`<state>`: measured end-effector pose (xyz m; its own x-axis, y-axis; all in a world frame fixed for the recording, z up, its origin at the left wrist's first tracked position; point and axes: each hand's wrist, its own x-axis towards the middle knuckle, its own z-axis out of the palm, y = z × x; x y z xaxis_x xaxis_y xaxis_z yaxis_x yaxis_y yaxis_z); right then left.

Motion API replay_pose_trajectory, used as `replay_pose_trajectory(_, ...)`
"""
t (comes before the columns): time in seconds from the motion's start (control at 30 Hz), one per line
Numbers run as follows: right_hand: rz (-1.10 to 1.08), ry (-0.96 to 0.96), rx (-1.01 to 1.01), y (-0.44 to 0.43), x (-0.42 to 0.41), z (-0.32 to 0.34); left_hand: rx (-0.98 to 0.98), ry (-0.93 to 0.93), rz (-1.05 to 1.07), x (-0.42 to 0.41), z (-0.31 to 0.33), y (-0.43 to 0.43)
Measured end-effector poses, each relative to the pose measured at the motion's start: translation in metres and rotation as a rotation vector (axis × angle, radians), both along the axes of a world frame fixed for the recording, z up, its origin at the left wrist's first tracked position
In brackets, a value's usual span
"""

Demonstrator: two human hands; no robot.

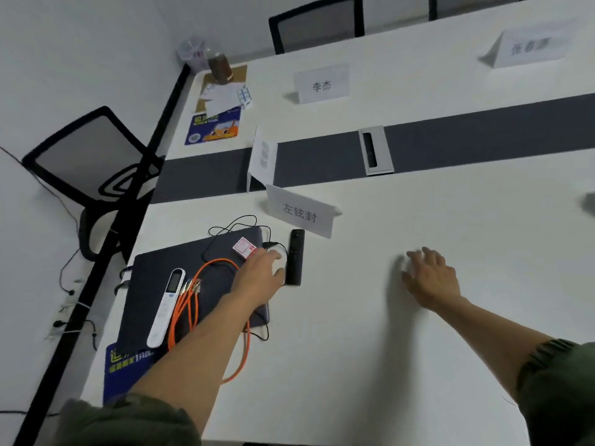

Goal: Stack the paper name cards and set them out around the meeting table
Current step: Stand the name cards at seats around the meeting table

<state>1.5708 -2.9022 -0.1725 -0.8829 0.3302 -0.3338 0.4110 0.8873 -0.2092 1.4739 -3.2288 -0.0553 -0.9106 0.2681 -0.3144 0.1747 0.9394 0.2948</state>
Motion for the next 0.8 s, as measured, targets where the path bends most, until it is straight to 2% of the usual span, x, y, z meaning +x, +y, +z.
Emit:
replay_pose_trajectory(0.13, -0.085, 0.027, 0.076, -0.003, -0.006, -0.022, -0.055, 0.121, -0.11, -0.066, -0.02, 0.015)
replay_pose_trajectory(0.3, -0.179, 0.076, 0.077, -0.015, 0.0, -0.048, -0.114, 0.27, -0.263, -0.139, -0.05, 0.044)
replay_pose_trajectory(0.47, -0.205, 0.088, 0.071, -0.015, -0.002, -0.053, -0.273, 0.287, -0.379, -0.188, -0.07, 0.065)
replay_pose_trajectory(0.63, -0.225, 0.099, 0.078, -0.013, -0.003, -0.053, -0.264, 0.218, -0.5, -0.204, -0.069, 0.087)
replay_pose_trajectory(0.8, -0.227, 0.101, 0.076, -0.011, -0.003, -0.055, -0.197, 0.287, -0.628, -0.182, -0.054, 0.122)
